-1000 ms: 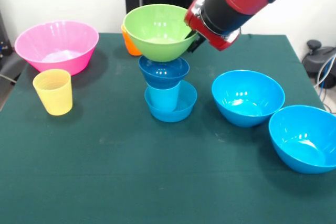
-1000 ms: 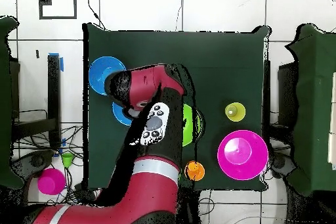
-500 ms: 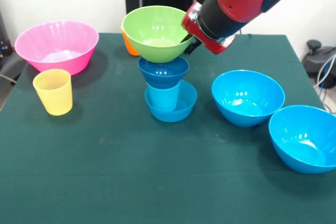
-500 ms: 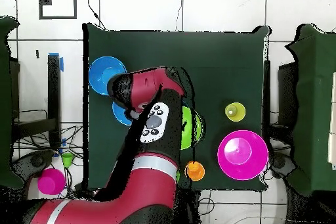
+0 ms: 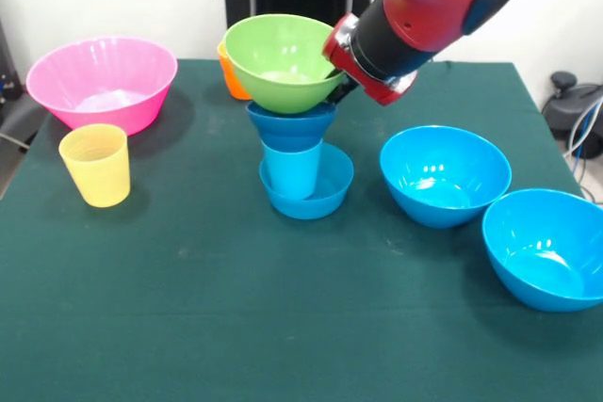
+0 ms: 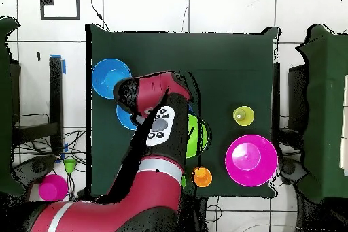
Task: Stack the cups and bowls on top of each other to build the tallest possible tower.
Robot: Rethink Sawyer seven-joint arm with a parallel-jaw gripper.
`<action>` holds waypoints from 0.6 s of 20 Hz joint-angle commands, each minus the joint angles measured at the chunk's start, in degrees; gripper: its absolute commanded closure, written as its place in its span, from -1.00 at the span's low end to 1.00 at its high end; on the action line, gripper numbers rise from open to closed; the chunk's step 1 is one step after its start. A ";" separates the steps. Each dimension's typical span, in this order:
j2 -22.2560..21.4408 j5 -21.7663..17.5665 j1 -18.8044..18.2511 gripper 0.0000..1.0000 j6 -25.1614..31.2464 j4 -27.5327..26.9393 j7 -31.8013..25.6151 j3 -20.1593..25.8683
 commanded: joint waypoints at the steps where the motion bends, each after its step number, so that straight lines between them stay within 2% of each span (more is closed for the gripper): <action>1: 0.51 2.81 -0.33 1.00 -6.20 -2.66 7.79 4.34; 12: -1.86 4.60 -0.33 1.00 -7.38 -2.91 6.32 4.57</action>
